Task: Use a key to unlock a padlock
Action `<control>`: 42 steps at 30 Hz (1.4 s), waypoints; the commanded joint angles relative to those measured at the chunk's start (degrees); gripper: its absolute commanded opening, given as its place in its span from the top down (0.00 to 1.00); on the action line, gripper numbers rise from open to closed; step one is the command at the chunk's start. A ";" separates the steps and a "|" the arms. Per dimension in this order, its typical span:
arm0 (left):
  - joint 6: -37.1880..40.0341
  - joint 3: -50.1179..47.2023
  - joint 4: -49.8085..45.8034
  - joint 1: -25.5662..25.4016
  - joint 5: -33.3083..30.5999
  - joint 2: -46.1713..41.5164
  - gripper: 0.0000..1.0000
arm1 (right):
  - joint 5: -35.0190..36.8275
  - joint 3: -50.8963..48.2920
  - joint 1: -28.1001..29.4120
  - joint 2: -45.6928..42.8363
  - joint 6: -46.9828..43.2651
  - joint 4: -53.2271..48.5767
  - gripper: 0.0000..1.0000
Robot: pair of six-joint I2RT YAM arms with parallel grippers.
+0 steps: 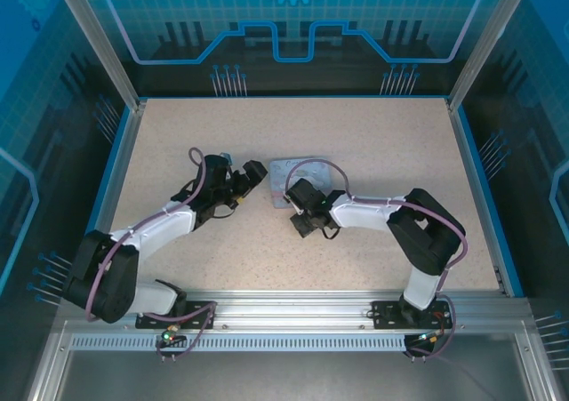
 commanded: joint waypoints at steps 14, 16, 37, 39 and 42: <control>0.76 0.38 -0.92 -2.96 4.79 0.88 0.01 | -16.06 -8.28 -4.49 -14.07 4.31 1.08 1.00; 0.87 1.11 -0.51 -4.21 5.54 1.74 0.01 | -21.47 -10.27 -6.80 -16.45 5.00 3.70 1.00; -5.26 11.79 7.16 -16.20 11.66 15.69 0.12 | -49.60 -19.00 -21.30 -31.00 6.30 13.33 1.00; -5.54 12.02 8.03 -16.88 12.02 16.56 0.18 | -49.42 -18.89 -21.30 -31.05 6.41 13.17 1.00; -5.83 12.02 8.69 -17.29 12.28 17.24 0.26 | -49.20 -18.65 -21.32 -31.09 6.33 12.78 1.00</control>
